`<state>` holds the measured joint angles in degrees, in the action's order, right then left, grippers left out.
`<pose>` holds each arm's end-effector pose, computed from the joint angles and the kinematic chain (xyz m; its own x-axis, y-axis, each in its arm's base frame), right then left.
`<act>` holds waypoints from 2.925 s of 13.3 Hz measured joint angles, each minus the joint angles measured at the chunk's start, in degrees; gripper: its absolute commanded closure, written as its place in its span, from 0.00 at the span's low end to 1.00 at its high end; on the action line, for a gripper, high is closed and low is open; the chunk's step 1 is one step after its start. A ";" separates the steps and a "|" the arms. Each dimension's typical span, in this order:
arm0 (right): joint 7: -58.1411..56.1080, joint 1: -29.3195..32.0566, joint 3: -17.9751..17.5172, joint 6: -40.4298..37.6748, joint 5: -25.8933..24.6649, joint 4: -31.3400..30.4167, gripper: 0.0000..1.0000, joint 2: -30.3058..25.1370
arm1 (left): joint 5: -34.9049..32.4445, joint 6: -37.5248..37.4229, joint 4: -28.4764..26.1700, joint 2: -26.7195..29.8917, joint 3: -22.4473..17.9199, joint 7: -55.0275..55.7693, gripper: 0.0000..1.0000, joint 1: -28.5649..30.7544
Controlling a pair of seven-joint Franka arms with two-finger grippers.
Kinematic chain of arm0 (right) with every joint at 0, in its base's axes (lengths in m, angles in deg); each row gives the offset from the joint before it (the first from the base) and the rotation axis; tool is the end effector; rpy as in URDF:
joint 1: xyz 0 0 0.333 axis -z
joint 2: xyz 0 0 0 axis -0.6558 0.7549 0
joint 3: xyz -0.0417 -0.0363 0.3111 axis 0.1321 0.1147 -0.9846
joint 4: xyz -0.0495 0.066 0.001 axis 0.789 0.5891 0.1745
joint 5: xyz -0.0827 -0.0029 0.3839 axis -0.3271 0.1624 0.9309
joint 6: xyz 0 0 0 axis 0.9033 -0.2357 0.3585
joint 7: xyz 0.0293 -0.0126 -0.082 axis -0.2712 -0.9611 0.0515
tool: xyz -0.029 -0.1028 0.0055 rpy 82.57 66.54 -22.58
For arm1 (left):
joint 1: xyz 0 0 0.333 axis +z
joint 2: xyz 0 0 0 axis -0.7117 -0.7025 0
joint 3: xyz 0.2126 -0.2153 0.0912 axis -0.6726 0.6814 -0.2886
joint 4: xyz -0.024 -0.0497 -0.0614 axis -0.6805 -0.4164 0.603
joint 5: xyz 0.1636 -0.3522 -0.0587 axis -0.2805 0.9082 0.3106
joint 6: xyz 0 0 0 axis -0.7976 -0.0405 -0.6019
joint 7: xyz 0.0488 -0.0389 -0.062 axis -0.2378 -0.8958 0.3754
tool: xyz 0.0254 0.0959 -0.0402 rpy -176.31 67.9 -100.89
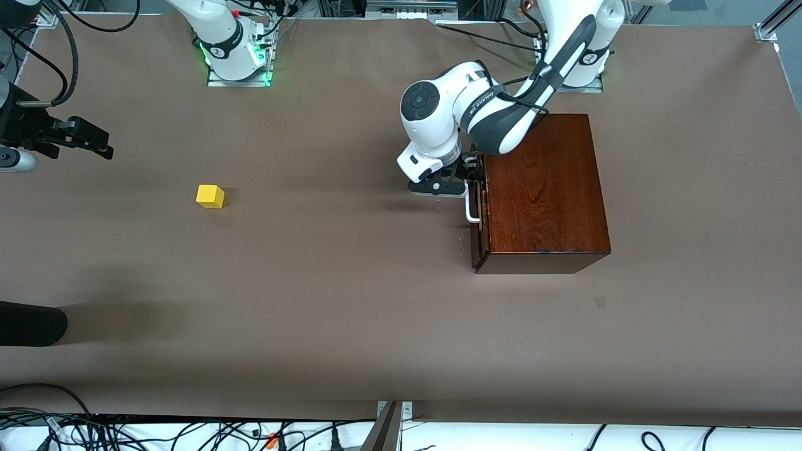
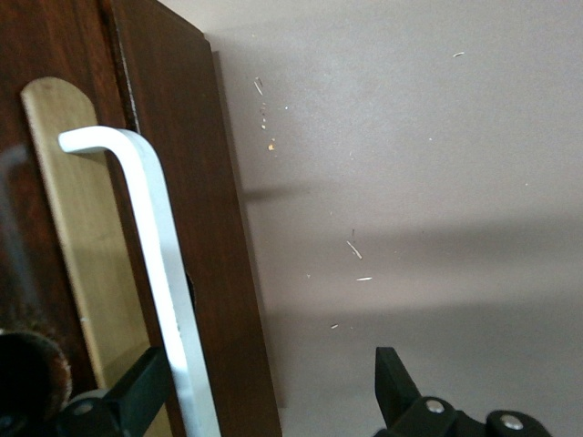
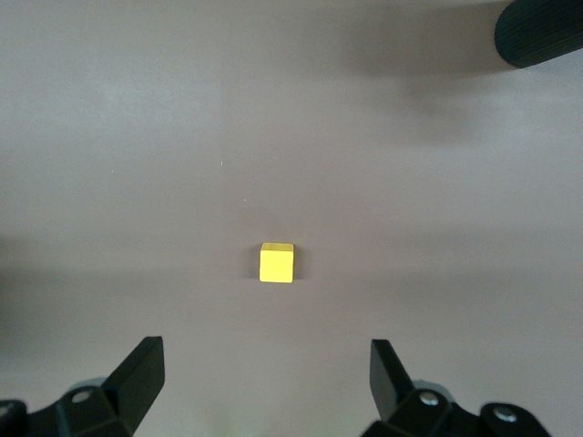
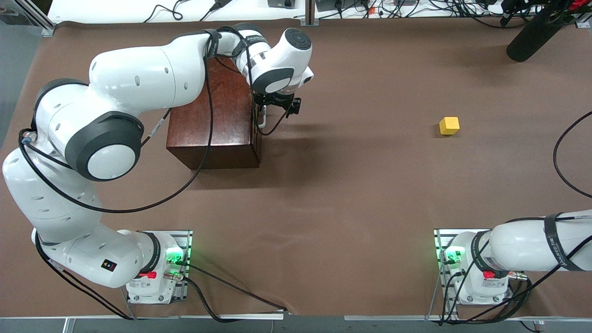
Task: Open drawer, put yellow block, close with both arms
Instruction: 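Pull the drawer open by its handle with the left gripper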
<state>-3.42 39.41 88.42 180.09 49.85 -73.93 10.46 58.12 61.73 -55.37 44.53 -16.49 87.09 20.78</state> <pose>0.5559 -0.0111 0.5922 0.9987 0.0029 -0.0502 0.0034 -0.9999 0.0102 0.4647 -0.4363 0.2918 0.9891 -0.1277 -0.0728 -0.1416 -0.9606 -0.2391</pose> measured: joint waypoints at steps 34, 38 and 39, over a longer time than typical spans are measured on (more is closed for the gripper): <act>0.00 0.00 0.00 0.00 0.00 0.00 0.00 0.02 | -1.17 3.23 8.92 -7.22 -0.78 7.77 0.00 -6.10; 0.00 0.00 0.00 0.00 0.00 0.00 0.00 0.01 | -1.17 3.33 9.38 -7.40 -0.70 7.83 0.00 -6.32; 0.00 -0.01 -0.01 0.00 0.00 0.00 0.00 0.01 | -1.17 3.36 9.47 -7.42 -0.69 7.83 0.00 -6.39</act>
<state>-3.42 39.40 88.41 180.08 49.85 -73.93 10.48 56.96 65.08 -45.90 37.11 -17.18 94.92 14.39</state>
